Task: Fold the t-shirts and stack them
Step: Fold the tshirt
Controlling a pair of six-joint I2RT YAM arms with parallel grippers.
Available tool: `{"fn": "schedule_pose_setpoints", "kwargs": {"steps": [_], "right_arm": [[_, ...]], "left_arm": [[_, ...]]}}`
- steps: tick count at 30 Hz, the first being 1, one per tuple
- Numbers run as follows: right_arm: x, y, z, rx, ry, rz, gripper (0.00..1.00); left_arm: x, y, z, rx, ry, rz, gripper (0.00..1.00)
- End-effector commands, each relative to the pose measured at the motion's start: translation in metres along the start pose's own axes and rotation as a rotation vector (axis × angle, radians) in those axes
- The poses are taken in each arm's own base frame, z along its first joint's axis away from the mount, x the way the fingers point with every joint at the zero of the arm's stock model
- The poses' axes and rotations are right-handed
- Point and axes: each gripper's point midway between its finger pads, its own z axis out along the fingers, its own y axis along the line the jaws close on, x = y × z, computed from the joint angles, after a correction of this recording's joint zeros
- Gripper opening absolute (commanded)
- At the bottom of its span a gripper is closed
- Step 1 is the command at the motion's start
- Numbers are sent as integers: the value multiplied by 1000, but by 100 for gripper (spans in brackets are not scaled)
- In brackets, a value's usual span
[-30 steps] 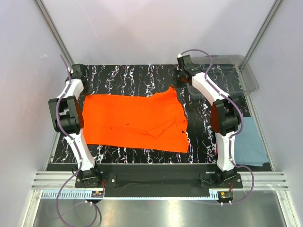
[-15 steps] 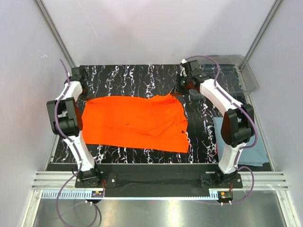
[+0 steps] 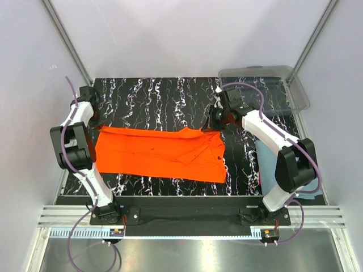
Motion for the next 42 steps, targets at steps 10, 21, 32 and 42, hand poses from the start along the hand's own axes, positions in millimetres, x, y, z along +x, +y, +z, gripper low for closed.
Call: {"fn": "schedule_pose_setpoints", "kwargs": {"steps": [10, 21, 32, 42], "right_arm": [[36, 8, -20, -46, -7, 14, 0], [63, 2, -19, -48, 35, 32, 0], [84, -3, -12, -47, 80, 43, 0], [103, -15, -7, -40, 117, 58, 0]], "left_arm": [[34, 34, -16, -100, 15, -36, 3], [46, 49, -11, -163, 30, -67, 4], [56, 55, -8, -186, 52, -85, 5], [60, 58, -2, -212, 63, -85, 9]]}}
